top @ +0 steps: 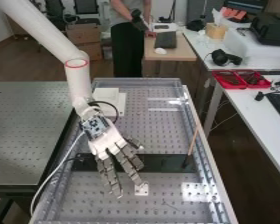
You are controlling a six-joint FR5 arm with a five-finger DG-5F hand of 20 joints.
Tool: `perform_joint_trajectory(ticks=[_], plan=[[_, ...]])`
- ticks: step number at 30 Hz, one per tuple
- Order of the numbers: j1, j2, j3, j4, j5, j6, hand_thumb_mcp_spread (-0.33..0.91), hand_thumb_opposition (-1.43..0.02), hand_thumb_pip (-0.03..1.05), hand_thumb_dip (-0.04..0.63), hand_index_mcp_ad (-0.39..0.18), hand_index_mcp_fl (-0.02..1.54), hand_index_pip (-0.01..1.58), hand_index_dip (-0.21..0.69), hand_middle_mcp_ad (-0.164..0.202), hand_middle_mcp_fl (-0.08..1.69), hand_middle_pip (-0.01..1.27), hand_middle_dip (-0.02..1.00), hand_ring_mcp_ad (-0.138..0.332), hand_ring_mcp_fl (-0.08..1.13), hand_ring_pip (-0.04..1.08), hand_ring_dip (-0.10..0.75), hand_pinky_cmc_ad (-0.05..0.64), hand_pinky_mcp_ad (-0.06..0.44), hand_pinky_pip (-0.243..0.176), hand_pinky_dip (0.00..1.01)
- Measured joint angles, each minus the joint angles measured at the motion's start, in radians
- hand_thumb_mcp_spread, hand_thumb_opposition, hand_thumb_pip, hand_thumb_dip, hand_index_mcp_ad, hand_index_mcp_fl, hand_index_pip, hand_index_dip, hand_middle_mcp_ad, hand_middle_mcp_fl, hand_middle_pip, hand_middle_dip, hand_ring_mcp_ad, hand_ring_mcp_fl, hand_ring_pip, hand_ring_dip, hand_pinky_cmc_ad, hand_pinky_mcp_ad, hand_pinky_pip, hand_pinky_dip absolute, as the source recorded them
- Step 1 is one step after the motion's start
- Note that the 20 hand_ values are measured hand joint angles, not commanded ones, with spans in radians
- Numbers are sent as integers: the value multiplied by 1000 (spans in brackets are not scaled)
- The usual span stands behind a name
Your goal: Grab the pcb board and place it in the clear container
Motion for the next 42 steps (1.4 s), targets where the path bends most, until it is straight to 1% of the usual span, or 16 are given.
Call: perform_joint_trajectory(ticks=[5, 9, 15, 19, 22, 25, 33, 35, 37, 40, 42], plan=[[-5, -4, 1, 15, -8, -13, 581, -773, 311, 176, -38, 340, 1107, 216, 0, 12, 126, 157, 215, 0, 77, 51, 264, 185, -75, 190], [-11, -4, 1, 32, -15, -28, 585, -773, 311, 178, -38, 340, 1107, 216, 0, 9, 126, 155, 215, 0, 79, 52, 260, 185, -75, 190], [-17, -5, 2, 45, -21, -33, 585, -773, 311, 178, -40, 344, 1108, 216, 0, 10, 126, 159, 215, 0, 79, 51, 264, 182, -75, 190], [-21, -9, 3, 61, -25, -50, 586, -775, 312, 178, -40, 354, 1145, 216, 0, 10, 124, 161, 215, 0, 79, 51, 260, 182, -75, 190], [-23, -11, 6, 65, -31, -53, 588, -771, 312, 178, -45, 358, 1173, 218, 0, 7, 126, 161, 215, 0, 79, 51, 264, 185, -75, 190], [-26, -13, 8, 72, -36, -62, 590, -777, 316, 178, -54, 379, 1173, 218, 0, 10, 126, 161, 215, 0, 79, 51, 264, 185, -75, 190], [-27, -14, 9, 79, -39, -72, 595, -785, 316, 176, -56, 389, 1173, 211, 0, 7, 122, 157, 213, 12, 82, 52, 262, 182, -75, 190], [-27, -13, 7, 84, -38, -77, 595, -785, 318, 178, -58, 391, 1173, 211, -2, 10, 122, 157, 215, 12, 87, 56, 278, 182, -75, 190], [-27, -12, 4, 94, -37, -87, 595, -785, 318, 176, -58, 424, 1176, 211, -12, 7, 122, 157, 213, 12, 87, 54, 278, 183, -75, 190], [-26, -11, 2, 106, -38, -101, 585, -785, 321, 176, -63, 436, 1185, 202, -14, 9, 120, 157, 213, 12, 87, 58, 278, 182, -75, 190], [-26, -8, 1, 111, -38, -113, 634, -792, 354, 192, -80, 489, 1230, 192, -14, 9, 124, 157, 215, 12, 87, 58, 278, 182, -75, 190]])
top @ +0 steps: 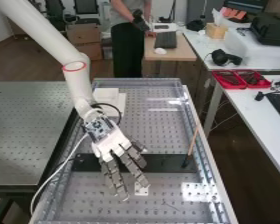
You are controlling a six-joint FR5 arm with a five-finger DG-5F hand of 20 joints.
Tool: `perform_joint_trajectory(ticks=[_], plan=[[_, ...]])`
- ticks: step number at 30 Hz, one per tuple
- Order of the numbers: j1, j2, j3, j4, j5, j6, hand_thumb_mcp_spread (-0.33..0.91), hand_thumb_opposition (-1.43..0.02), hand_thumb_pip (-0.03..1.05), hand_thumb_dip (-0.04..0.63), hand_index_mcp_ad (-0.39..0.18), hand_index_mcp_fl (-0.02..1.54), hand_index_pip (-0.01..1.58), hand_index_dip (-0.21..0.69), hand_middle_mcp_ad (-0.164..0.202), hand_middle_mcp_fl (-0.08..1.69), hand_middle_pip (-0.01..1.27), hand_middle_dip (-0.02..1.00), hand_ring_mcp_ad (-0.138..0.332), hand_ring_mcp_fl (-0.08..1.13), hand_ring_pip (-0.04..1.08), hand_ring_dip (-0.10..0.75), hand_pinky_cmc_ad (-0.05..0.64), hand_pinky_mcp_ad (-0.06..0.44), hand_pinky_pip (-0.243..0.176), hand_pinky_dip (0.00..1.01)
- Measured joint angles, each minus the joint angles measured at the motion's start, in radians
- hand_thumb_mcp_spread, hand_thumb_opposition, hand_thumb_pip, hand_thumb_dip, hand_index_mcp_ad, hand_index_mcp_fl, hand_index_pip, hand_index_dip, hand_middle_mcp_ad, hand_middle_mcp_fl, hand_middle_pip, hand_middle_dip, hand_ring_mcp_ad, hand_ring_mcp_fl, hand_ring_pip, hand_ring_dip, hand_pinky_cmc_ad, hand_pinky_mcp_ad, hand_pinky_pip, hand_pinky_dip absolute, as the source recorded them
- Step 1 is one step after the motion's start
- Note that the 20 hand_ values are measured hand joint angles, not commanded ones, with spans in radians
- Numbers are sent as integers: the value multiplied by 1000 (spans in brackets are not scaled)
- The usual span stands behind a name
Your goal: Grab the pcb board and place it in the clear container
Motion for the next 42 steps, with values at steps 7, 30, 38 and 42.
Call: perform_joint_trajectory(ticks=[7, 30, 38, 42], plan=[[4, 10, 0, 5, -6, -32, 661, -867, 365, 188, -89, 520, 1302, 202, -14, 26, 127, 157, 211, 24, 87, 58, 286, 182, -75, 190], [0, 3, -2, 12, -13, -31, 639, -834, 346, 190, -106, 405, 1183, 201, -14, 37, 127, 164, 215, 30, 87, 58, 295, 182, -73, 190], [2, 2, 0, 22, -10, -40, 639, -834, 346, 206, -106, 405, 1182, 202, -14, 37, 129, 171, 215, 30, 87, 58, 295, 182, -73, 190], [3, -3, 4, 15, -9, -34, 639, -836, 346, 204, -106, 443, 1190, 199, -12, 38, 129, 169, 215, 30, 87, 58, 295, 182, -73, 190]])
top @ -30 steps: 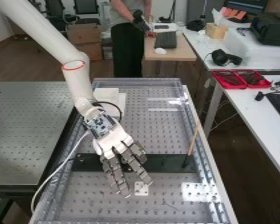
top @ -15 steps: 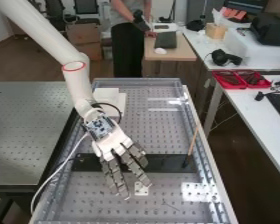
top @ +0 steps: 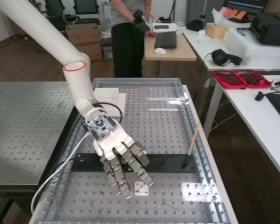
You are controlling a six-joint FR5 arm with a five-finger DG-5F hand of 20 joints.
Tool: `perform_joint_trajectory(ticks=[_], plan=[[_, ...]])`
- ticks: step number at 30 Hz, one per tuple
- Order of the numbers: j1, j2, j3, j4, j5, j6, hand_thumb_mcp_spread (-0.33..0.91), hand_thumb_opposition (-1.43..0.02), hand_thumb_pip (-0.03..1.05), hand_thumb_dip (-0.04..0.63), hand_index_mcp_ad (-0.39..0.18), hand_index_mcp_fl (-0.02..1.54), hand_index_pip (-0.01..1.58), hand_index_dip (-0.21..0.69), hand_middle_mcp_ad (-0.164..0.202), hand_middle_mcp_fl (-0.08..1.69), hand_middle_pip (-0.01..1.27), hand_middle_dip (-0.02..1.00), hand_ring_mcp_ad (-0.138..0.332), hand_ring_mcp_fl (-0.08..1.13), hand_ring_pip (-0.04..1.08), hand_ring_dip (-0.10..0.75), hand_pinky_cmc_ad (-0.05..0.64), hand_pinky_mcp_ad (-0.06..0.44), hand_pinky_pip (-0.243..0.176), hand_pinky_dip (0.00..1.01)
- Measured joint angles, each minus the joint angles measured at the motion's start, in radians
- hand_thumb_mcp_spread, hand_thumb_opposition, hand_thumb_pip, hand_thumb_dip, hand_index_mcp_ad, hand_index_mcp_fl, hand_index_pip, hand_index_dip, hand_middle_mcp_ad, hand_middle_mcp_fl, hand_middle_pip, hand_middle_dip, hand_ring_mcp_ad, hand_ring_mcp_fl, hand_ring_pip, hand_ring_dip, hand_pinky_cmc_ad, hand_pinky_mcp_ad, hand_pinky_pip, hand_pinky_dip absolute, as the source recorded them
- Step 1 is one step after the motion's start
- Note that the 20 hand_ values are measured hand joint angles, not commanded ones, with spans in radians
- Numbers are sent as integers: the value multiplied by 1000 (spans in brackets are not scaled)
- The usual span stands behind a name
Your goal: Grab the pcb board and place it in the clear container
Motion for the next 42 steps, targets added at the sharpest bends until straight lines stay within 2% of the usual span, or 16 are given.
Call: perform_joint_trajectory(ticks=[4, 9, 28, 42], plan=[[0, -3, 3, -3, 0, 1, 649, -836, 354, 204, -106, 506, 1265, 199, -14, 37, 129, 173, 215, 30, 87, 58, 295, 183, -73, 190], [0, -4, 3, 3, -1, -6, 658, -846, 354, 204, -103, 501, 1297, 199, -12, 54, 129, 173, 215, 31, 87, 58, 297, 182, -73, 190], [-5, -5, 4, -6, -2, 12, 656, -848, 347, 204, -152, 539, 1297, 197, -12, 70, 129, 173, 215, 47, 89, 59, 311, 185, -63, 194], [-15, -10, 15, -6, -16, 14, 658, -860, 349, 204, -152, 565, 1293, 197, -12, 68, 129, 173, 215, 49, 89, 59, 311, 185, -59, 195]])
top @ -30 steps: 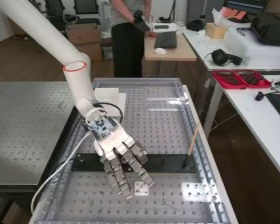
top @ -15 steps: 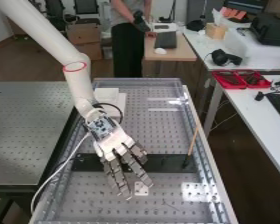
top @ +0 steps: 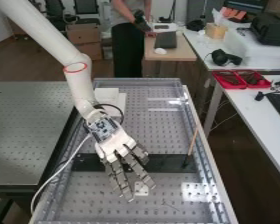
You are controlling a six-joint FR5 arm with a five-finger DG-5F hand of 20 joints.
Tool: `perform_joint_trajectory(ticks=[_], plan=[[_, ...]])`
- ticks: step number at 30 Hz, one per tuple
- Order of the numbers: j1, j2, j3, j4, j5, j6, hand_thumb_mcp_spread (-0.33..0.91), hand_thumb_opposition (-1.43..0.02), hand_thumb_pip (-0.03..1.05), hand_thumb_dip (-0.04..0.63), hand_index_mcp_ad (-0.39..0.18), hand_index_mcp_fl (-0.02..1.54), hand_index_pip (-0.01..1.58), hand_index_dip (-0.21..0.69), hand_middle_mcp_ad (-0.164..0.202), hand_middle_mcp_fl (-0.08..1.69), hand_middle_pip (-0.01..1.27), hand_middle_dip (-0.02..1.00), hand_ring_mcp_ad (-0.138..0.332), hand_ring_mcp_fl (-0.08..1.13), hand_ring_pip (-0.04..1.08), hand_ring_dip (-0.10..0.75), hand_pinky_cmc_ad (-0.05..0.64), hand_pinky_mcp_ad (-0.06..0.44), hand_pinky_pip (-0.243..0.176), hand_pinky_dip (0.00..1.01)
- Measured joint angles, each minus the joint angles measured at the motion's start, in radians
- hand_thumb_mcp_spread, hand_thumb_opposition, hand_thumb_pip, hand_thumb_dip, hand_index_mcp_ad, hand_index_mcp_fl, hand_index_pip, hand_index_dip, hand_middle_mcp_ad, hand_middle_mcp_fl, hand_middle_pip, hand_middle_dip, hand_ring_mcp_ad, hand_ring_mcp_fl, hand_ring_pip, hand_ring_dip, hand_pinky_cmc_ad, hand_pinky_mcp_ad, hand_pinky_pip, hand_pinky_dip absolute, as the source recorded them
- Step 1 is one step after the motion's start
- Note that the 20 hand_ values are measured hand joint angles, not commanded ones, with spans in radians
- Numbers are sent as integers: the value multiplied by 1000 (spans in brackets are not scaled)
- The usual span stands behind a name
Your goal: Grab the pcb board and place it in the clear container
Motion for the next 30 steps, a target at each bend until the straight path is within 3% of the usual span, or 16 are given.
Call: perform_joint_trajectory(ticks=[9, 11, 30], plan=[[-3, 6, -2, 10, -8, -12, 658, -885, 349, 204, -152, 588, 1297, 201, -12, 68, 129, 169, 215, 49, 89, 59, 307, 185, -59, 195], [-4, 9, -3, 19, -10, -20, 707, -867, 367, 204, -152, 693, 1293, 202, -12, 68, 129, 173, 215, 49, 89, 59, 307, 185, -59, 195], [-3, 25, -17, 80, -19, -60, 705, -867, 368, 204, -152, 675, 1297, 208, -12, 68, 129, 173, 213, 52, 87, 59, 311, 185, -59, 195]])
